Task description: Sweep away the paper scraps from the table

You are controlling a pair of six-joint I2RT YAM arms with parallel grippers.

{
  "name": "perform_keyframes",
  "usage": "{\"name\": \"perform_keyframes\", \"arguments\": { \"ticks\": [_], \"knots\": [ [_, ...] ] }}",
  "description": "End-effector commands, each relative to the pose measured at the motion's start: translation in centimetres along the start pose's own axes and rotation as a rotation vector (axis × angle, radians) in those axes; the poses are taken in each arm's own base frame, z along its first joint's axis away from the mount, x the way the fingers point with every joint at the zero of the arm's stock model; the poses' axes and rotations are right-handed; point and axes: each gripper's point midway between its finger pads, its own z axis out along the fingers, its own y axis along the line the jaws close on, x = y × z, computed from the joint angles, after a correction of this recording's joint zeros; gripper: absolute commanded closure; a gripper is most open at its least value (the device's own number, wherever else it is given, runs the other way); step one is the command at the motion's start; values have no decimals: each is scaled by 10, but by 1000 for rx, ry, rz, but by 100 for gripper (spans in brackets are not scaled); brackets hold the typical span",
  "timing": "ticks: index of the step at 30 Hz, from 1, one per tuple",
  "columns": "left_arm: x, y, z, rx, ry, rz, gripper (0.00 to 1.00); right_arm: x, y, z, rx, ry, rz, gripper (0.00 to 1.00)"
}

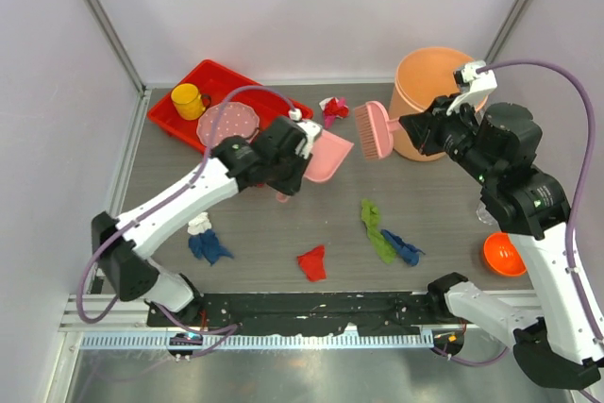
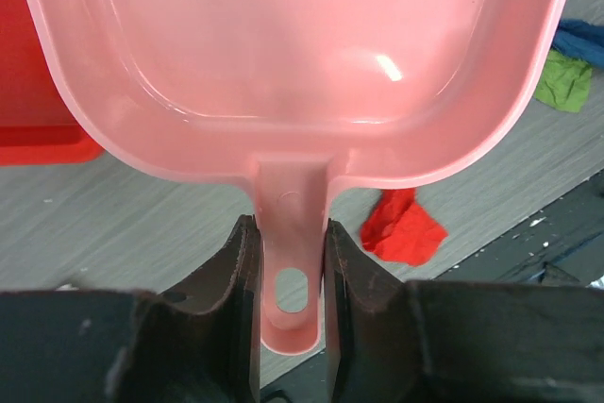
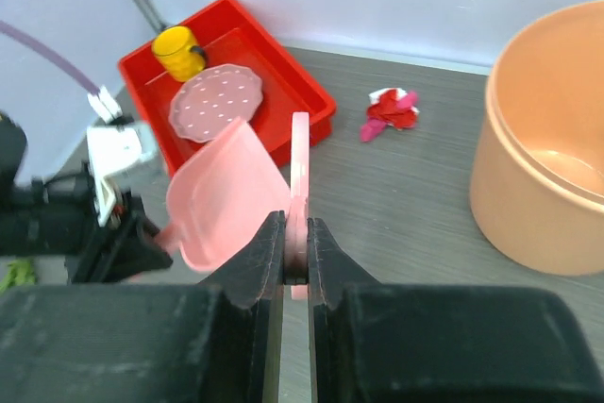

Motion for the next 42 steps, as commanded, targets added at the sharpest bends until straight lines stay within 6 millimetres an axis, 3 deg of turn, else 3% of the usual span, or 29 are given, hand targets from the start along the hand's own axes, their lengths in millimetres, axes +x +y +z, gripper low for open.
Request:
{"name": "perform_keyframes", "arguments": {
  "ticks": [1, 2, 4, 7, 9, 13, 14, 16, 17, 18, 20, 22, 24, 25, 26, 27, 28, 29, 31, 34, 38, 42],
  "knots": [
    [-15, 34, -49, 20, -116, 28, 100, -9, 41, -5, -228, -6, 15, 99],
    [-19, 54, -57, 5, -135, -27, 100, -5, 46, -4, -257, 7, 21, 99],
    [-22, 67, -81, 14, -197, -71, 100, 5, 55, 3, -308, 34, 41, 99],
    [-20, 106, -111, -66, -281, -145, 100, 19, 74, 12, -392, 47, 78, 99],
    [-16, 142, -126, -175, -318, -222, 100, 27, 84, 23, -422, 43, 104, 99],
    [-2, 188, -160, -358, -380, -313, 100, 53, 130, 43, -498, 73, 102, 99],
    [3, 202, -171, -415, -397, -343, 100, 64, 158, 39, -567, 94, 91, 99],
    [13, 221, -183, -510, -397, -371, 100, 84, 186, 56, -619, 121, 104, 99],
    [20, 227, -186, -543, -391, -376, 100, 97, 208, 53, -676, 149, 111, 99],
    [24, 232, -186, -573, -378, -363, 100, 109, 227, 66, -722, 176, 143, 99],
    [42, 248, -185, -670, -326, -376, 100, 123, 261, 67, -806, 204, 159, 99],
    [56, 263, -191, -765, -292, -382, 100, 154, 289, 84, -846, 259, 141, 99],
    [68, 272, -192, -816, -276, -397, 100, 154, 322, 83, -918, 256, 135, 99],
    [73, 276, -194, -839, -263, -401, 100, 181, 334, 97, -920, 317, 136, 99],
    [80, 280, -194, -866, -245, -405, 100, 171, 348, 98, -949, 300, 148, 99],
    [82, 283, -195, -885, -241, -405, 100, 178, 357, 104, -953, 316, 163, 99],
    [87, 286, -197, -906, -231, -408, 100, 200, 362, 119, -928, 365, 177, 99],
    [93, 289, -198, -937, -218, -413, 100, 194, 372, 125, -924, 378, 225, 99],
    [98, 293, -201, -971, -199, -394, 100, 216, 378, 141, -902, 425, 237, 99],
    [106, 299, -201, -1013, -172, -388, 100, 222, 384, 157, -871, 428, 281, 99],
    [108, 301, -197, -1010, -164, -392, 100, 254, 378, 192, -739, 464, 258, 99],
    [106, 301, -198, -1006, -170, -392, 100, 270, 359, 213, -629, 479, 245, 99]
  ]
}}
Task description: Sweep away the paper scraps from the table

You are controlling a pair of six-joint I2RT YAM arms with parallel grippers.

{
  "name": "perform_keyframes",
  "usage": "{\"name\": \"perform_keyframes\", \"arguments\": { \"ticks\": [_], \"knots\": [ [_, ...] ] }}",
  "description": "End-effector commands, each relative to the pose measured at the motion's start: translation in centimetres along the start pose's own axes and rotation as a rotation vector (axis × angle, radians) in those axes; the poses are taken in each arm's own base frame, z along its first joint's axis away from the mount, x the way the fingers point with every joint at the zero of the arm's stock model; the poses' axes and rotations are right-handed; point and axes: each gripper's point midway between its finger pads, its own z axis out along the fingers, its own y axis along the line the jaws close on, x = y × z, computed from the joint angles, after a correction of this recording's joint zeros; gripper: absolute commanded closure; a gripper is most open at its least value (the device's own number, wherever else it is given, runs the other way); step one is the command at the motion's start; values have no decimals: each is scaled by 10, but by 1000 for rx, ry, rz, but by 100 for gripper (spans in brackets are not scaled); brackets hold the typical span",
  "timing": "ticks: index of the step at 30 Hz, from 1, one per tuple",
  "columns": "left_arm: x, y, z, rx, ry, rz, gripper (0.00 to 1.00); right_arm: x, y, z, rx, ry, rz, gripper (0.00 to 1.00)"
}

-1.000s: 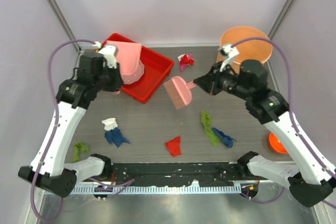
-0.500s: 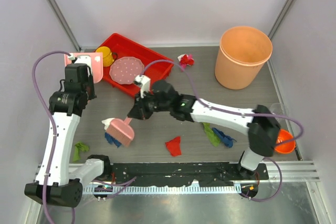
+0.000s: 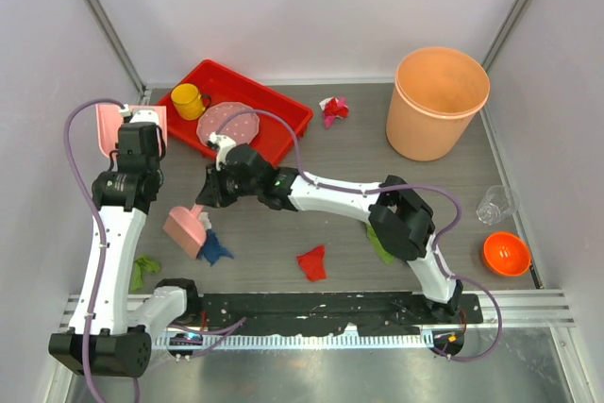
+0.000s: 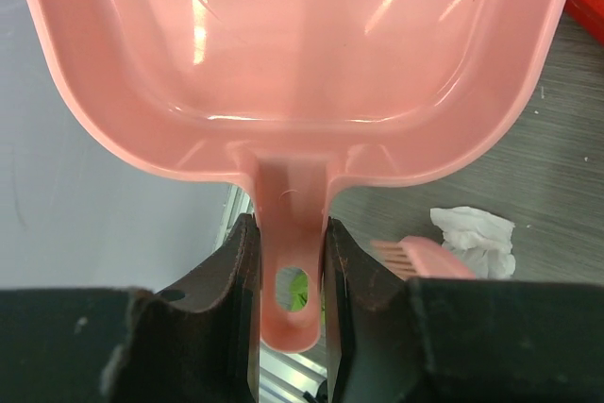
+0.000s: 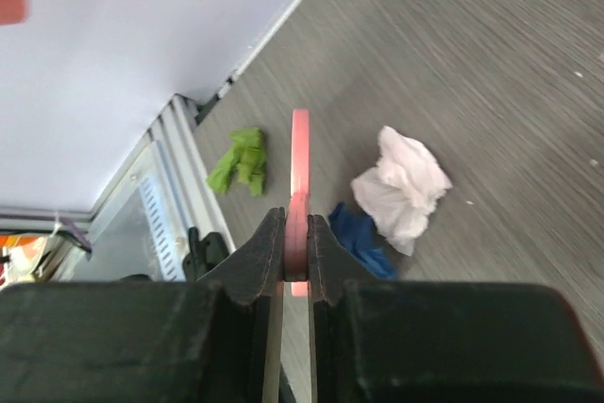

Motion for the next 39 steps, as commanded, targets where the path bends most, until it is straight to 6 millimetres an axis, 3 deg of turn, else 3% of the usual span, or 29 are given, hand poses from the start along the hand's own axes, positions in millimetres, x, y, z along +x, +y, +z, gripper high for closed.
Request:
{"name": "perform_keyframes", "arguments": {
  "ticks": [1, 4, 5, 6, 9, 10, 11, 12, 13, 14, 15, 16, 17, 19, 20, 22, 26, 29, 32, 35, 36, 37, 39],
  "knots": [
    [-17, 10, -3, -35, -69, -35, 100, -27, -19, -1, 97, -76, 32, 99],
    [-16, 7, -2, -25, -64, -34, 100, -23, -43, -11, 181, -53, 32, 99],
    [-16, 7, -2, -22, -65, -38, 100, -13, -53, -17, 209, -28, 41, 99],
    [-16, 7, -2, -22, -63, -35, 100, -22, -55, -29, 215, -46, 50, 99],
    [-17, 5, -2, -13, -65, -40, 100, -8, -81, -55, 263, -23, 99, 99],
    [-18, 5, -3, -12, -67, -40, 100, -18, -74, -71, 258, -53, 98, 99],
    [-18, 5, -3, -7, -68, -43, 100, 0, -89, -81, 293, -23, 113, 99],
    [-19, 5, -3, -7, -68, -43, 100, -1, -101, -93, 319, -31, 127, 99],
    [-20, 5, -4, -6, -70, -43, 100, -11, -96, -111, 315, -63, 133, 99],
    [-20, 4, -4, -3, -70, -45, 100, 7, -112, -122, 348, -38, 161, 99],
    [-20, 4, -4, 1, -69, -44, 100, 6, -116, -133, 359, -53, 171, 99],
    [-20, 3, -4, 4, -69, -45, 100, 18, -134, -147, 405, -44, 196, 99],
    [-20, 3, -4, 7, -71, -47, 100, 8, -131, -163, 410, -88, 193, 99],
    [-20, 2, -4, 11, -70, -46, 100, 17, -151, -186, 475, -99, 214, 99],
    [-21, 2, -5, 11, -71, -49, 100, 11, -148, -201, 484, -129, 215, 99],
    [-21, 2, -5, 11, -71, -47, 100, 20, -159, -219, 523, -128, 227, 99],
    [-21, 3, -6, 13, -74, -49, 100, 17, -184, -261, 615, -163, 244, 99],
    [-22, 3, -7, 13, -76, -48, 100, 1, -174, -273, 603, -177, 173, 99],
    [-22, 3, -7, 15, -78, -51, 100, -25, -145, -268, 495, -148, 89, 99],
    [-20, 4, -7, 10, -76, -51, 100, -55, -105, -261, 393, -178, -22, 99],
    [-21, 5, -8, 6, -80, -50, 100, -59, -87, -255, 353, -181, -58, 99],
    [-21, 6, -8, 3, -82, -51, 100, -77, -66, -250, 294, -215, -100, 99],
    [-24, 10, -9, -7, -90, -62, 100, -86, -33, -237, 183, -235, -111, 99]
  ]
}}
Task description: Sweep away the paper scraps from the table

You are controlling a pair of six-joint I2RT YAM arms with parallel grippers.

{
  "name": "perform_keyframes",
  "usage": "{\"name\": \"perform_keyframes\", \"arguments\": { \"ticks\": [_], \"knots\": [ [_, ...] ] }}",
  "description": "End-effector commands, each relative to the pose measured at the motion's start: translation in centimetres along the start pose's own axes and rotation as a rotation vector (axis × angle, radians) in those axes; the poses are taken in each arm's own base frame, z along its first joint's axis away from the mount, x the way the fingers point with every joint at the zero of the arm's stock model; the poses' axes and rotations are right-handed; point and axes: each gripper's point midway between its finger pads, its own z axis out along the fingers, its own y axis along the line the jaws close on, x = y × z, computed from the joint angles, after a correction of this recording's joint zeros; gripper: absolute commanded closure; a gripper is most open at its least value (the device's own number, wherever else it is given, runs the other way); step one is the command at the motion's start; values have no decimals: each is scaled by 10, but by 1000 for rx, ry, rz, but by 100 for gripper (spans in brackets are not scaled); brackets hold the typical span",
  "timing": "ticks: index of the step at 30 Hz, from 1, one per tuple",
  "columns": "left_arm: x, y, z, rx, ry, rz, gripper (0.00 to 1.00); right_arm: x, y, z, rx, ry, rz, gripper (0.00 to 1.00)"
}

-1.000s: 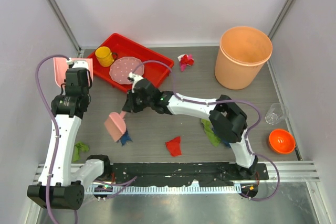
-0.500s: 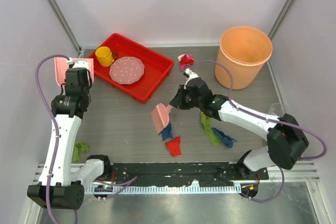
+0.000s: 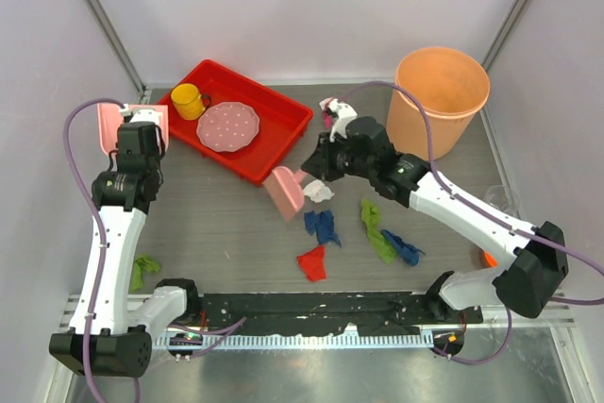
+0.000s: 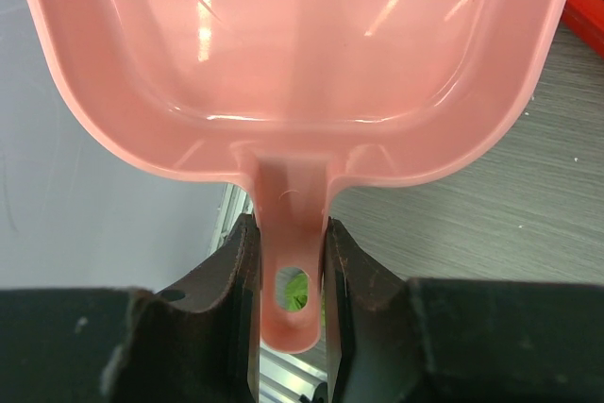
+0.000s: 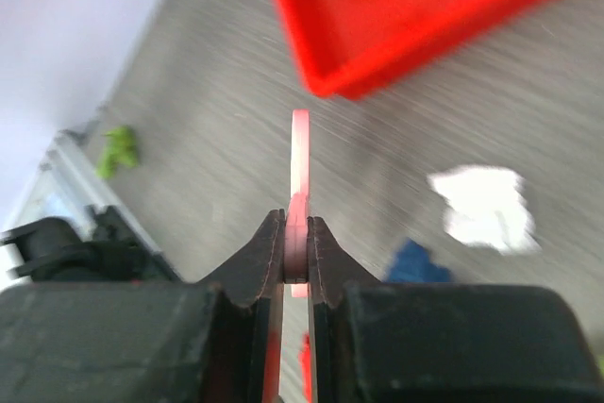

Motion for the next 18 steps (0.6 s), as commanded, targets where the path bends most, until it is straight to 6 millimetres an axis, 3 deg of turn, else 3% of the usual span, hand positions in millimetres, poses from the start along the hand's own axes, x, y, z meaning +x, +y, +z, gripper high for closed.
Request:
{"name": "perform_keyframes", "arguments": {
  "ticks": [1, 4, 5, 6, 7, 8, 9, 10, 11, 12, 13, 14, 15, 16, 18],
  "knots": [
    [-24, 15, -11, -29, -85, -68, 100, -56, 106, -8, -356, -148, -97, 99],
    [-35, 22, -19, -36, -115, -87, 100, -67, 152, 5, -498, -179, 36, 99],
    [-39, 24, -21, -38, -121, -89, 100, -54, 154, 31, -494, -132, 88, 99],
    [-45, 28, -28, -40, -141, -100, 100, -49, 159, 44, -501, -113, 109, 99],
    [-48, 29, -30, -39, -148, -105, 100, -53, 178, 48, -548, -129, 114, 99],
    [-51, 31, -33, -38, -157, -107, 100, -35, 178, 77, -541, -79, 135, 99],
    [-54, 33, -38, -35, -170, -114, 100, -31, 187, 86, -562, -56, 192, 99],
    [-56, 33, -39, -32, -173, -113, 100, -43, 207, 86, -630, -89, 203, 99],
    [-58, 35, -42, -30, -184, -119, 100, -19, 215, 110, -650, -31, 224, 99],
    [-58, 35, -43, -29, -187, -119, 100, -16, 228, 116, -685, -19, 250, 99],
    [-59, 35, -45, -23, -191, -121, 100, -26, 251, 116, -751, -48, 244, 99],
    [-59, 35, -46, -23, -195, -123, 100, -15, 271, 118, -794, -27, 237, 99],
    [-59, 35, -46, -22, -195, -122, 100, 8, 274, 141, -797, 21, 241, 99],
    [-59, 35, -45, -20, -194, -121, 100, -6, 296, 134, -863, -5, 250, 99],
    [-58, 34, -45, -17, -193, -120, 100, 9, 318, 137, -919, 23, 254, 99]
  ]
}}
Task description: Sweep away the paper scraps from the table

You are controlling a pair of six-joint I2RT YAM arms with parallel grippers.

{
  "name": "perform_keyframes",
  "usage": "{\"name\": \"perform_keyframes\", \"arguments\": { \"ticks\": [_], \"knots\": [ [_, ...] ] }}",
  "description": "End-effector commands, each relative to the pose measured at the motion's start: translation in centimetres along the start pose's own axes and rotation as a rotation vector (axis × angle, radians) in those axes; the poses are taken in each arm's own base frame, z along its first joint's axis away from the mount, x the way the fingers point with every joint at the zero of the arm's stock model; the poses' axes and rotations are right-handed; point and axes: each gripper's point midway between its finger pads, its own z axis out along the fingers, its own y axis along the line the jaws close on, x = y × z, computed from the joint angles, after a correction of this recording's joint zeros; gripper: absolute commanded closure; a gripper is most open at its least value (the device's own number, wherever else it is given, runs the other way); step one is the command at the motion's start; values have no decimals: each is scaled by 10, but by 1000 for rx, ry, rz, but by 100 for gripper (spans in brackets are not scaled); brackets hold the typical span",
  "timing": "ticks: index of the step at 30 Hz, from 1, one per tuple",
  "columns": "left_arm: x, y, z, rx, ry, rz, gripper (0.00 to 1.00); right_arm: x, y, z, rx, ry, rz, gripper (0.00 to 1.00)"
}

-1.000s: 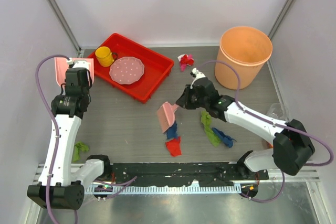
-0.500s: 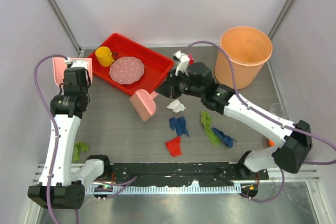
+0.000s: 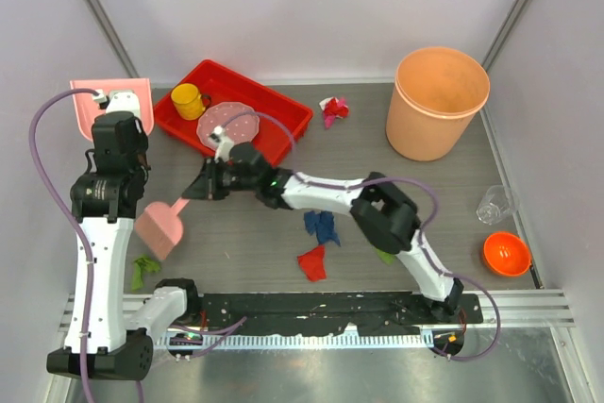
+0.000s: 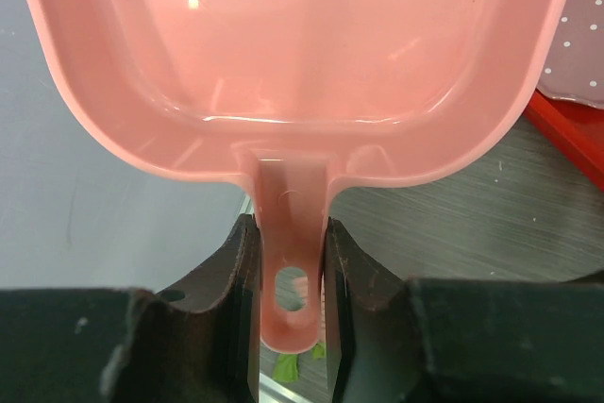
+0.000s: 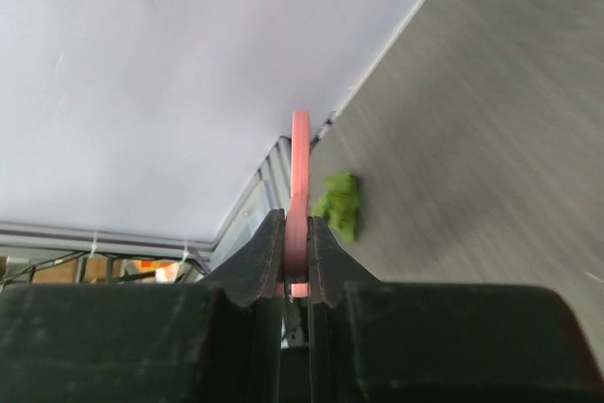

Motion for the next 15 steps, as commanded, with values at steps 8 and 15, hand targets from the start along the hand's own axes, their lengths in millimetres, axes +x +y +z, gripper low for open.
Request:
{"name": "perform_keyframes", "arguments": {
  "ticks": [8, 15],
  "knots": [
    [-8, -2, -6, 34, -35, -30, 100, 43, 88, 74, -256, 37, 7, 99],
    [-6, -3, -7, 42, -30, -27, 100, 80, 27, 106, 4, 75, -43, 99]
  ]
}}
